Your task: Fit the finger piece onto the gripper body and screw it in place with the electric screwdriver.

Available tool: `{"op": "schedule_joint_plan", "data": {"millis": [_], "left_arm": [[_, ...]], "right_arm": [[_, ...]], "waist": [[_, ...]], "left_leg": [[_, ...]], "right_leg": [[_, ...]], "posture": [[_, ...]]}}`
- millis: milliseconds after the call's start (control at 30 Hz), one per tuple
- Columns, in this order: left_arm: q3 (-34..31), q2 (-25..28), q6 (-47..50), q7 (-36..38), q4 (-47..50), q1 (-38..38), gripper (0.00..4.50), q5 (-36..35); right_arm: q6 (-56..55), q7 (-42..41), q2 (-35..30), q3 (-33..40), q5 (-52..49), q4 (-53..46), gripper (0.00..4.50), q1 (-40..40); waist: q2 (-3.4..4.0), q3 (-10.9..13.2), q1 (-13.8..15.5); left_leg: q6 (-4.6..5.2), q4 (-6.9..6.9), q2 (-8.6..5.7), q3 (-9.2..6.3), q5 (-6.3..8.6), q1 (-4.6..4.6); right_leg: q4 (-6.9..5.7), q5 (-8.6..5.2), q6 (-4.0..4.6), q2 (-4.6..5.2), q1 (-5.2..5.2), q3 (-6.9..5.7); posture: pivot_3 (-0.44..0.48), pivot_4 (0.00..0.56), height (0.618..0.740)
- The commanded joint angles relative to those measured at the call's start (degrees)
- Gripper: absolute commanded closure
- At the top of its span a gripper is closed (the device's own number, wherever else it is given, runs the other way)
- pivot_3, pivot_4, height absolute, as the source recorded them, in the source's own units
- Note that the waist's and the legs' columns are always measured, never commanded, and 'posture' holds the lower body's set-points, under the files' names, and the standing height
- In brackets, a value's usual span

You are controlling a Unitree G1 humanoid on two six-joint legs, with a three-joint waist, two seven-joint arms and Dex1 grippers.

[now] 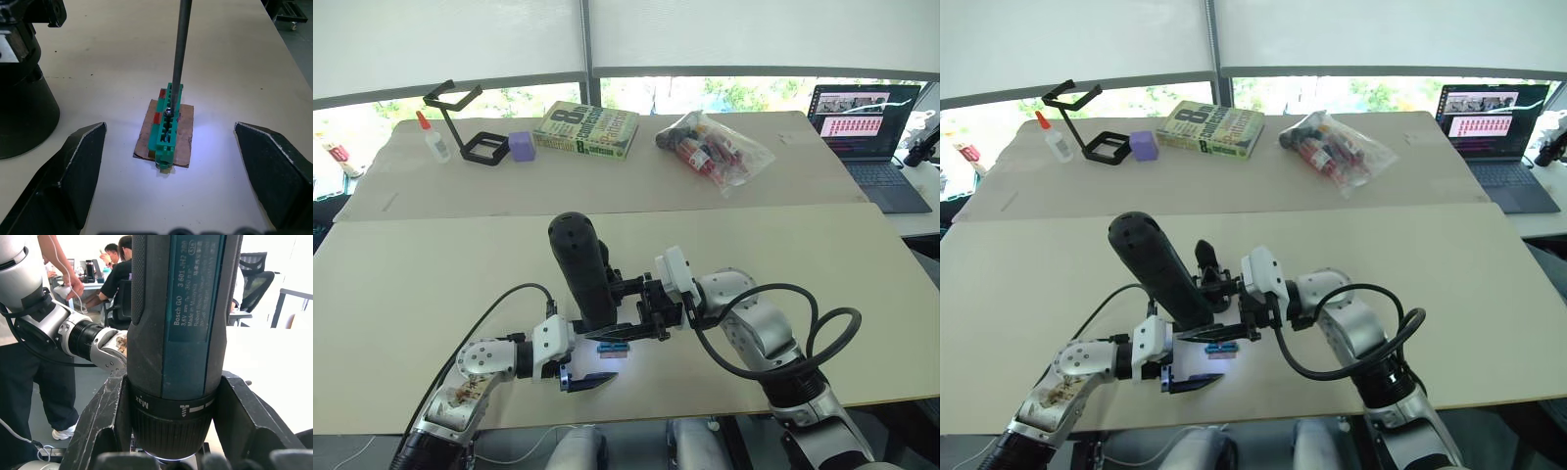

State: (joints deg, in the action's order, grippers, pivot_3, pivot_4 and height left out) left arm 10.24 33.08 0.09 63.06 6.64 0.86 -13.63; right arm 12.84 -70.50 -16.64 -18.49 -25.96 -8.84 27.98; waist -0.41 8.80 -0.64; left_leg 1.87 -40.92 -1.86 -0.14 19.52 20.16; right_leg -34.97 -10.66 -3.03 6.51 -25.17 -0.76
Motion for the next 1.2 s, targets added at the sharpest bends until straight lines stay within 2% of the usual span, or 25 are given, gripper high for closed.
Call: {"op": "schedule_joint_plan", "data": {"millis": [33, 1200], "left_arm": [[1.82, -0.42, 0.81, 0.03, 0.52, -1.18, 0.07, -0.06], [2.08, -0.41, 0.33, -0.09, 0.19, -1.20, 0.07, -0.06]], "right_arm": [[-1.58, 0.11, 0.57, 0.53, -0.75, -1.56, 2.55, 0.05], [-3.64, -0.52, -0.39, 0.51, 0.28, 0.46, 2.55, 0.78]], "waist": [[0.00, 0.00, -0.01], [0.00, 0.00, -0.05]], "left_leg": [[0.00, 0.00, 0.00, 0.00, 0.00, 0.00], [0.00, 0.00, 0.00, 0.00, 0.00, -0.01]], "right_leg": [[0.00, 0.00, 0.00, 0.00, 0.00, 0.00], [0.00, 0.00, 0.00, 0.00, 0.00, 0.00]], "posture": [[0.000, 0.150, 0.740], [0.000, 0.150, 0.740]]}}
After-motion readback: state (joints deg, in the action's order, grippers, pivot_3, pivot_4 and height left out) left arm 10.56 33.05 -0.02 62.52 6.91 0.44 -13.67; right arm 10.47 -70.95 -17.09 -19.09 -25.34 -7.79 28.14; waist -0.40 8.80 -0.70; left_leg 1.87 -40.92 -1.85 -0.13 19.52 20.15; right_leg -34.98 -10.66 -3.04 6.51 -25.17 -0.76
